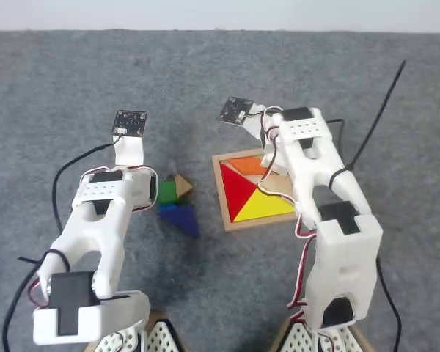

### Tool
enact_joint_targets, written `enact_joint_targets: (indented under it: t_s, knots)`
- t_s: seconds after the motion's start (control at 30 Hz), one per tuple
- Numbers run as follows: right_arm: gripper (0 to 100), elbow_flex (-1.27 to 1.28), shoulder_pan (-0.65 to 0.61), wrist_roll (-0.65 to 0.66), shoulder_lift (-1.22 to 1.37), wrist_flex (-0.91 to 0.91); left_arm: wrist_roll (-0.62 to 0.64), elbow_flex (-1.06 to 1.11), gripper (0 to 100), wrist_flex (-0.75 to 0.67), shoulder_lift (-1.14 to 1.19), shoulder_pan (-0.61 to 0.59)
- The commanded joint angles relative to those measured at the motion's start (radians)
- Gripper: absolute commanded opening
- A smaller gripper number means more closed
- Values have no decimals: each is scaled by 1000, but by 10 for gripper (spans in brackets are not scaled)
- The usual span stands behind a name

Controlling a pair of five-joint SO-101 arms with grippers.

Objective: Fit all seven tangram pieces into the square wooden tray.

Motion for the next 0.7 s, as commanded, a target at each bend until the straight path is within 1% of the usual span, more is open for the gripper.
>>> enact_joint_targets:
  t_s: [0.0,0.2,0.4,0.67]
  knots:
    - [180,-29,-47,-12,1,-47,-12,-5,27,-21,-3,9]
    - [180,-29,-94,-14,2,-71,-12,-5,27,-21,-3,8]
    - [180,-29,-113,-17,4,-73,-12,-5,27,-21,-3,8]
    - [180,-29,-130,-118,-62,-101,-12,-5,27,-21,-3,8]
